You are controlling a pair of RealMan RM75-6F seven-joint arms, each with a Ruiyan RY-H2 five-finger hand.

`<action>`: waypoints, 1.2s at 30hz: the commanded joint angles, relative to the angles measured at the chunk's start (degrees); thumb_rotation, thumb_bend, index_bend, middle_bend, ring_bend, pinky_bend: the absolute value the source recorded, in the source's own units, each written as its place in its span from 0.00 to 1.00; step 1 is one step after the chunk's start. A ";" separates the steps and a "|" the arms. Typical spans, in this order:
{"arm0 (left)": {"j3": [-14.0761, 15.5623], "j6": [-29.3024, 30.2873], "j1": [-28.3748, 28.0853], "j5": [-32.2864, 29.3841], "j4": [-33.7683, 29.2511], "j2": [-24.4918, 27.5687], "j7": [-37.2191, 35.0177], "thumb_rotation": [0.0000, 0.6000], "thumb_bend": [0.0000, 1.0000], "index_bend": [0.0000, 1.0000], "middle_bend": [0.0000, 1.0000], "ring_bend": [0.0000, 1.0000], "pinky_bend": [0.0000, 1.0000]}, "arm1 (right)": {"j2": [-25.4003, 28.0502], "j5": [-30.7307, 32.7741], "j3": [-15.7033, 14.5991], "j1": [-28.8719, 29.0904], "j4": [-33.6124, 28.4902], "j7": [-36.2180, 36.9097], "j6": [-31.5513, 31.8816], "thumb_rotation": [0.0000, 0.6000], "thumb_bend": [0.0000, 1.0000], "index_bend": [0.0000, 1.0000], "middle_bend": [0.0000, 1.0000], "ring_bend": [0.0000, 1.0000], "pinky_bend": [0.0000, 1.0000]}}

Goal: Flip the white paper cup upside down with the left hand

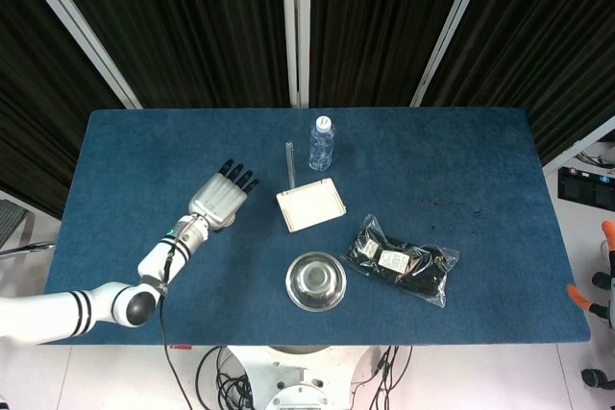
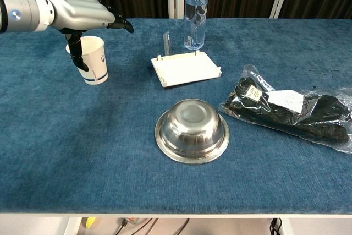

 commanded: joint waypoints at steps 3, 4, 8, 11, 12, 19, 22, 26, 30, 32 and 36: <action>2.41 1.46 -1.24 -1.71 1.24 -1.11 1.05 1.00 0.15 0.15 0.10 0.00 0.00 | -0.18 0.35 -0.14 0.10 0.22 -0.05 -0.89 1.00 0.09 0.00 0.00 0.00 0.00; 2.73 1.70 -1.35 -1.76 1.37 -1.23 1.08 1.00 0.16 0.16 0.11 0.00 0.00 | -0.24 0.41 -0.14 0.14 0.27 -0.09 -1.04 1.00 0.09 0.00 0.00 0.00 0.00; 4.06 2.56 -1.93 -1.75 1.46 -1.54 1.25 1.00 0.18 0.20 0.15 0.00 0.00 | -0.38 0.59 -0.11 0.26 0.38 -0.34 -1.50 1.00 0.09 0.00 0.00 0.00 0.00; 4.66 3.32 -2.29 -1.59 1.45 -1.65 1.28 1.00 0.20 0.24 0.20 0.00 0.00 | -0.43 0.69 -0.03 0.29 0.39 -0.51 -1.63 1.00 0.09 0.00 0.00 0.00 0.00; 4.84 3.60 -2.42 -1.56 1.48 -1.69 1.42 1.00 0.20 0.25 0.22 0.00 0.00 | -0.42 0.71 -0.02 0.30 0.36 -0.55 -1.67 1.00 0.09 0.00 0.00 0.00 0.00; 6.60 5.62 -3.06 -1.91 1.29 -1.65 3.13 1.00 0.21 0.38 0.36 0.00 0.00 | -0.22 1.13 -0.11 0.34 0.02 -1.12 -2.39 1.00 0.10 0.00 0.00 0.00 0.00; 6.81 6.63 -2.96 -1.47 0.67 -1.37 2.82 1.00 0.22 0.40 0.39 0.02 0.00 | -0.16 1.30 -0.06 0.34 -0.06 -1.10 -2.55 1.00 0.10 0.00 0.00 0.00 0.00; 5.45 9.21 -0.91 3.33 -0.31 -1.10 -3.09 1.00 0.22 0.40 0.39 0.02 0.00 | -0.13 1.40 0.05 0.34 -0.08 -1.01 -2.62 1.00 0.10 0.00 0.00 0.00 0.00; 2.61 11.68 3.34 9.76 -0.09 -1.52 -16.58 1.00 0.22 0.39 0.39 0.02 0.00 | 0.01 1.38 0.14 0.40 -0.19 -0.95 -2.71 1.00 0.10 0.00 0.00 0.00 0.00; 1.43 13.10 5.97 12.86 1.13 -2.21 -24.57 1.00 0.22 0.39 0.39 0.03 0.00 | 0.01 1.25 0.17 0.39 -0.20 -0.91 -2.61 1.00 0.10 0.00 0.00 0.00 0.00; -0.03 13.28 10.27 15.69 4.59 -3.59 -38.76 1.00 0.22 0.39 0.39 0.02 0.00 | -0.15 1.08 0.10 0.37 -0.01 -0.97 -2.55 1.00 0.10 0.00 0.00 0.00 0.00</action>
